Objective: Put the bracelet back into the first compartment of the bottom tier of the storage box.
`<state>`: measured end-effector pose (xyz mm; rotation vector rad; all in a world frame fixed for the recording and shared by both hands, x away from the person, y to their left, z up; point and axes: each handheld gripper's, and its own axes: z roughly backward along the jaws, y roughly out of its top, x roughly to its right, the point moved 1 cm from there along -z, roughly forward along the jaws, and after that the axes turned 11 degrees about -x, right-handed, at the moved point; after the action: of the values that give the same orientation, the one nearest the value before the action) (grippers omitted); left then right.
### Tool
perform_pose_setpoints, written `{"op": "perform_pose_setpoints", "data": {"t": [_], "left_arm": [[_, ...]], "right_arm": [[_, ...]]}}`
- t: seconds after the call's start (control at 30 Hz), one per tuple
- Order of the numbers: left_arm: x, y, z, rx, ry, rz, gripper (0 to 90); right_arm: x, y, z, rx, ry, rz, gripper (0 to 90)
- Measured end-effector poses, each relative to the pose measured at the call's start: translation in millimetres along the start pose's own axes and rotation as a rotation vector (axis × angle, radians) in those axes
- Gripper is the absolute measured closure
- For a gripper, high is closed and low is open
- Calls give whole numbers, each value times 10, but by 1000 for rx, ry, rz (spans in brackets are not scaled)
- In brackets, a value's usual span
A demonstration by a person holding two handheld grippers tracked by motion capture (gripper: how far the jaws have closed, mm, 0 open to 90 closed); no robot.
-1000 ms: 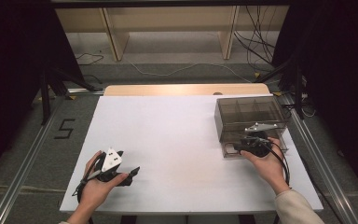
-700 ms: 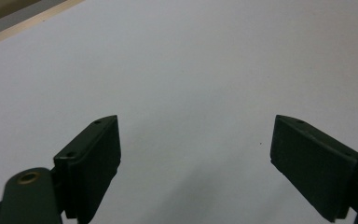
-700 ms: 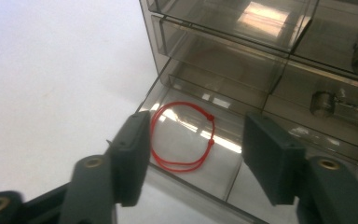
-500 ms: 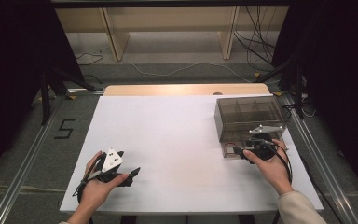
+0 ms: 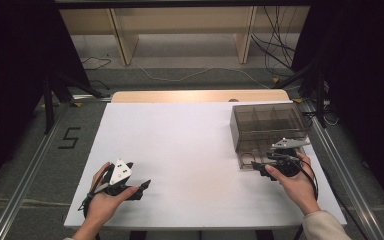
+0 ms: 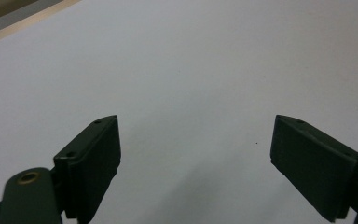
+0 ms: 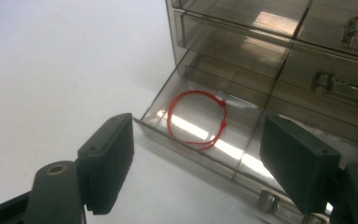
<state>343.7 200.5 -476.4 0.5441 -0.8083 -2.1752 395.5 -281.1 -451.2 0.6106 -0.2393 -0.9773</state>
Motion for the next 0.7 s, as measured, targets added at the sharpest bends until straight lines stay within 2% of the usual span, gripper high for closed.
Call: {"op": "perform_pose_setpoints", "data": {"t": [0.47,0.7], "left_arm": [[8,-1,-3,0,-5,1,160],[21,1,-7,-1,-11,-2,160]], "right_arm": [[-66,-228,94,36,28,25,230],[-116,-394,144,52,39,16,227]]}}
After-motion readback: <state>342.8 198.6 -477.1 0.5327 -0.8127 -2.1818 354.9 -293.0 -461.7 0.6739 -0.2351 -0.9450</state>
